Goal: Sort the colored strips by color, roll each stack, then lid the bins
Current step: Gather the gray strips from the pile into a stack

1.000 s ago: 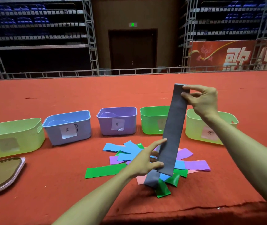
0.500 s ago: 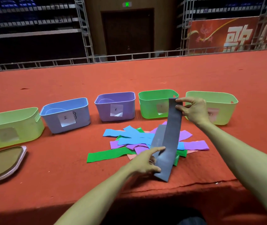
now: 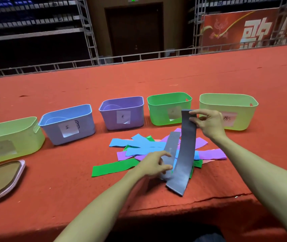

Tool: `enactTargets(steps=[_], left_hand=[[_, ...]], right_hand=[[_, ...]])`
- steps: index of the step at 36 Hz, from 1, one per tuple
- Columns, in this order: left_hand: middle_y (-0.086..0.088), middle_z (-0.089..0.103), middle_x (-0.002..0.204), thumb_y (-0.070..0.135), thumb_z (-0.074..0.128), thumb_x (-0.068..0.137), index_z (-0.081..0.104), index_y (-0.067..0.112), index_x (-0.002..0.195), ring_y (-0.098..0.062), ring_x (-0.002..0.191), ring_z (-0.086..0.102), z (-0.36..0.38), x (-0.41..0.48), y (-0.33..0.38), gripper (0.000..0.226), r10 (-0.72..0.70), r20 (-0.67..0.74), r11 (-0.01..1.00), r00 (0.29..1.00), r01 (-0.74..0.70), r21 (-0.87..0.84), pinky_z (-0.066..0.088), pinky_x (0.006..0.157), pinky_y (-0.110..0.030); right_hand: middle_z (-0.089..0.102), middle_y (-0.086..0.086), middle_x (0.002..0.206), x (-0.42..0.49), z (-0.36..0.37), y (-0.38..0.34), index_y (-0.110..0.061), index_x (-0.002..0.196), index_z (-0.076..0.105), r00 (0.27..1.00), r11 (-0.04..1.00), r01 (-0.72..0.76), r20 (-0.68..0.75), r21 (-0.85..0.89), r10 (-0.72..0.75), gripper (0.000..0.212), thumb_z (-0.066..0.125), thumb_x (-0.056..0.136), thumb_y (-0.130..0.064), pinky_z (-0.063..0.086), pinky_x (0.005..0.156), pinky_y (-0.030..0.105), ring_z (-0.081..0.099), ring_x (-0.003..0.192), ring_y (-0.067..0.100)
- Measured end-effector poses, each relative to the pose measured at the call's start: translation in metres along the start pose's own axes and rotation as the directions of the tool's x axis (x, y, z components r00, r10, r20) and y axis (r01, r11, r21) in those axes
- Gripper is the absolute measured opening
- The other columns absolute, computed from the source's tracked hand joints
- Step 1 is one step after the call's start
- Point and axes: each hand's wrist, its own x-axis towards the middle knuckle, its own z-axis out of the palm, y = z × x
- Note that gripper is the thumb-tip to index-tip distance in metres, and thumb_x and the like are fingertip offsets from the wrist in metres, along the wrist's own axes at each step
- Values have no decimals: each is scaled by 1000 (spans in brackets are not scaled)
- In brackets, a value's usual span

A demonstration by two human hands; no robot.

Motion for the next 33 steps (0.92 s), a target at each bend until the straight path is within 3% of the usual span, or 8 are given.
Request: enactTargets(steps=[3, 11, 16, 18, 26, 29, 31, 33], left_hand=[[-9, 72, 78, 26, 69, 86, 60, 16, 118, 9, 48, 51, -5, 15, -6, 35, -39, -38, 998, 999, 38, -43, 36, 55, -7], [-7, 70, 101, 28, 67, 87, 61, 12, 119, -16, 79, 60, -13, 73, -22, 35, -101, -92, 995, 991, 101, -2, 43, 74, -23], [-9, 69, 110, 23, 60, 91, 62, 10, 122, -27, 98, 62, -9, 117, -29, 34, -112, -77, 990, 991, 118, 79, 41, 81, -27], [-10, 68, 113, 22, 58, 92, 62, 8, 122, -27, 102, 62, -6, 134, -32, 33, -114, -69, 988, 991, 120, 94, 41, 84, -27], [-13, 62, 126, 11, 53, 94, 58, 2, 126, -24, 114, 58, 8, 194, -49, 34, -168, -60, 984, 984, 171, 46, 37, 89, -19], [-14, 57, 133, 9, 53, 94, 53, -2, 130, -24, 121, 55, 12, 208, -55, 38, -172, -24, 984, 985, 173, 52, 35, 98, -20], [-16, 60, 128, 11, 56, 92, 58, -3, 124, -25, 117, 58, 17, 216, -62, 35, -167, -24, 984, 986, 168, 62, 41, 102, -29], [-18, 69, 108, 12, 59, 90, 67, -3, 105, -24, 97, 62, 22, 223, -67, 23, -147, -37, 986, 989, 149, 69, 47, 90, -32]], right_hand=[[72, 2, 80, 0, 3, 8, -19, 90, 76, 1000, 1000, -9, 9, 15, 9, 22, 77, 74, -3, 56, 59, 44, 56, 53, 21], [73, 1, 85, -1, 14, 39, -14, 90, 76, 998, 999, -34, 49, 0, 34, 22, 76, 74, 1, 57, 65, 39, 61, 61, 17], [72, 1, 87, -3, 22, 64, -13, 90, 75, 997, 1000, -27, 72, -14, 28, 25, 75, 72, 5, 49, 68, 10, 62, 68, -6], [71, -1, 87, -5, 25, 74, -9, 89, 76, 997, 999, -31, 66, -22, 33, 22, 75, 72, 6, 46, 69, 6, 61, 69, -11], [72, -1, 86, -9, 30, 107, -7, 88, 76, 996, 999, -49, 71, -12, 50, 23, 76, 71, 8, 45, 70, 4, 62, 73, -11], [73, -1, 85, -9, 32, 115, -9, 87, 76, 996, 999, -36, 75, -6, 36, 22, 77, 71, 6, 45, 69, 5, 63, 71, -8], [72, -5, 84, -8, 32, 118, -10, 87, 76, 996, 1000, -27, 83, -1, 27, 22, 77, 70, 5, 45, 68, 5, 63, 70, -7], [71, -7, 84, -7, 33, 120, -10, 86, 76, 996, 1000, -23, 89, 12, 22, 22, 77, 70, 5, 45, 67, 6, 63, 69, -7]])
